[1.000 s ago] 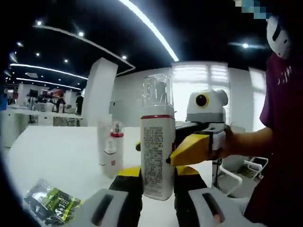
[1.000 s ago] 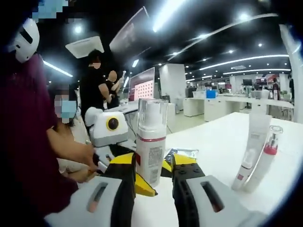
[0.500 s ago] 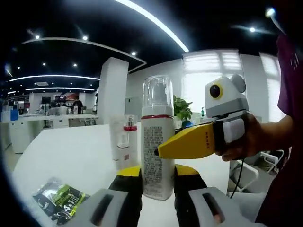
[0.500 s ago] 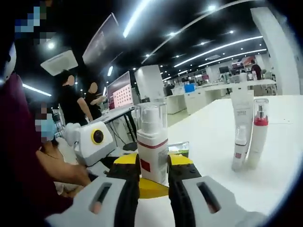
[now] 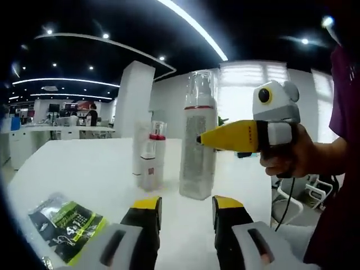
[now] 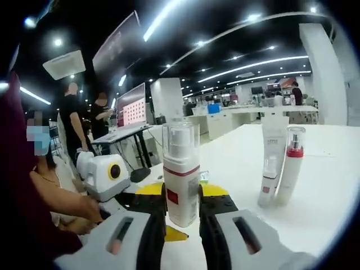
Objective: Arrange the skincare products in the storage area until every visible bottle or jar stands upright without overlapping.
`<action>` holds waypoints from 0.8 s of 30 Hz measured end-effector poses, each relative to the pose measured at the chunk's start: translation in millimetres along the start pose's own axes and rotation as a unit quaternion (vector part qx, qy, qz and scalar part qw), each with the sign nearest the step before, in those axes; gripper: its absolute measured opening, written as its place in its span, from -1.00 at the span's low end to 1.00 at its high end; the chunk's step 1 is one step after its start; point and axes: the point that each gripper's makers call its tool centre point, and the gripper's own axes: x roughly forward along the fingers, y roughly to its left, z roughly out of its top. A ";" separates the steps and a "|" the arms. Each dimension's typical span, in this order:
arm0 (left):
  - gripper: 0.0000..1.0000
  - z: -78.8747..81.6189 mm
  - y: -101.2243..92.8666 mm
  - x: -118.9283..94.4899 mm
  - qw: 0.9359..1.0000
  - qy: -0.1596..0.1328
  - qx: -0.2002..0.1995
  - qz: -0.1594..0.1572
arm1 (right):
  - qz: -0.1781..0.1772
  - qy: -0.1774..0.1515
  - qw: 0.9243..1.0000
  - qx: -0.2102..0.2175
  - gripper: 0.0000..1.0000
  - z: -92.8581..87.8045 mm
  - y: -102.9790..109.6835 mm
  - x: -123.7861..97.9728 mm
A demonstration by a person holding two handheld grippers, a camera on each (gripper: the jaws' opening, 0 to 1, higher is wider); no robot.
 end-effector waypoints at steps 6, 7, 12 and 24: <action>0.07 -13.1 17.7 -4.6 0.999 -0.014 -0.040 0.010 | -0.047 -0.002 0.999 0.002 -0.60 -11.8 -35.6 -4.2; 0.25 -14.8 21.6 -4.7 0.999 -0.018 -0.044 0.014 | -0.057 0.002 0.998 0.010 -0.60 -15.0 -43.9 -5.1; 0.42 -19.4 31.3 -6.8 0.998 -0.027 -0.044 0.024 | -0.091 0.001 0.996 -0.007 -0.60 -16.7 -72.0 -6.5; 0.55 -23.9 0.4 -0.3 0.999 -0.034 0.011 -0.031 | -0.159 0.016 0.987 -0.028 -0.60 -34.6 -139.0 4.2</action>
